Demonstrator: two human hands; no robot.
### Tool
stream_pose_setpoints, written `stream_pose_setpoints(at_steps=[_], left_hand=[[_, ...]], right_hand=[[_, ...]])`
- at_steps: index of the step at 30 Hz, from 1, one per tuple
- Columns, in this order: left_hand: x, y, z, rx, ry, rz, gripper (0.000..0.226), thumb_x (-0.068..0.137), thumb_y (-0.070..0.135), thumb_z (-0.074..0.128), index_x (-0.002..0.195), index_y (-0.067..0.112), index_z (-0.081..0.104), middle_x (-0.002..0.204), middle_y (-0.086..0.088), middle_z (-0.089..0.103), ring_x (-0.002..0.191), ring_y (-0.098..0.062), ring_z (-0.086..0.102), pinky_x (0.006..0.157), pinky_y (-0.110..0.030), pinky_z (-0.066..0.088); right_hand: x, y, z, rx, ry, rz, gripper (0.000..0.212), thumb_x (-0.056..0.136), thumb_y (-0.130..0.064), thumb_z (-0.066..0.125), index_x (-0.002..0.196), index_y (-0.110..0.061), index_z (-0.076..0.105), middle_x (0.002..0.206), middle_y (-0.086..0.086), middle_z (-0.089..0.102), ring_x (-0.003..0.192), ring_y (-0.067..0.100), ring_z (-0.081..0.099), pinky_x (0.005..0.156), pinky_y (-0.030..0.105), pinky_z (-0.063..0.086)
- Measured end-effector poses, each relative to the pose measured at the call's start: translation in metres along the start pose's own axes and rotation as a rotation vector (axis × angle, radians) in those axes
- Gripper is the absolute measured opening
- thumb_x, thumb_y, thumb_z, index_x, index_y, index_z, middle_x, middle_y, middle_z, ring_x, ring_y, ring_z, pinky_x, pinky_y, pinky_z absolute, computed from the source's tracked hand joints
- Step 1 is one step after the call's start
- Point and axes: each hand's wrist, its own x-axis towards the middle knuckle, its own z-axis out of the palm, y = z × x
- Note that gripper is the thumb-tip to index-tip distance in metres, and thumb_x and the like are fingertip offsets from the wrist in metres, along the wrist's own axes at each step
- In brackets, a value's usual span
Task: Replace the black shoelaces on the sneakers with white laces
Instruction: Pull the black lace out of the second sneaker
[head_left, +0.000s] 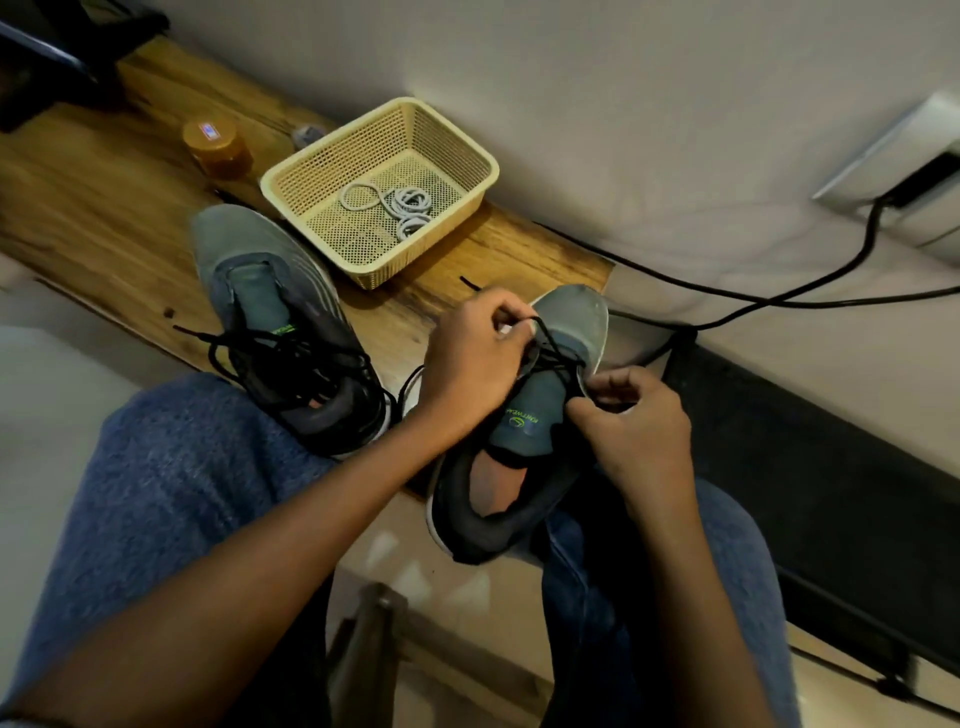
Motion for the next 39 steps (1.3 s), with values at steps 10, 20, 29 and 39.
stream_pose_setpoints(at_steps=[10,20,29,39], left_hand=[[-0.017,0.008,-0.003,0.604,-0.234,0.502,0.031,0.078,0.027,0.068,0.108,0.033,0.066,0.112,0.009,0.066,0.118,-0.018,0.048,0.104,-0.043,0.022],[-0.012,0.005,0.003,0.755,-0.066,0.561,0.005,0.086,0.024,0.069,0.091,0.023,0.070,0.087,0.006,0.070,0.097,-0.016,0.062,0.114,-0.056,0.014],[-0.005,0.005,-0.007,0.141,0.136,0.170,0.012,0.100,0.022,0.044,0.106,0.016,0.052,0.095,-0.002,0.063,0.083,-0.020,0.063,0.067,-0.038,0.053],[0.003,0.009,-0.018,0.238,0.066,0.233,0.035,0.088,0.028,0.058,0.122,0.025,0.049,0.122,0.014,0.055,0.118,-0.016,0.046,0.102,-0.046,0.034]], right_hand=[[-0.002,-0.006,0.005,-0.021,0.026,-0.036,0.018,0.073,-0.017,0.071,0.091,-0.017,0.069,0.094,0.002,0.068,0.091,0.014,0.063,0.082,0.031,0.051],[-0.005,-0.009,0.006,0.001,0.037,-0.023,0.014,0.076,-0.012,0.069,0.089,-0.016,0.069,0.085,-0.004,0.067,0.077,0.004,0.060,0.064,0.009,0.043],[-0.003,-0.011,0.005,-0.005,0.081,-0.032,0.004,0.076,-0.010,0.069,0.079,-0.011,0.071,0.073,0.000,0.067,0.064,0.008,0.061,0.062,0.025,0.051],[-0.001,-0.004,0.005,-0.053,0.107,-0.072,0.006,0.077,-0.011,0.068,0.083,-0.012,0.070,0.076,0.002,0.066,0.061,0.000,0.055,0.052,0.004,0.038]])
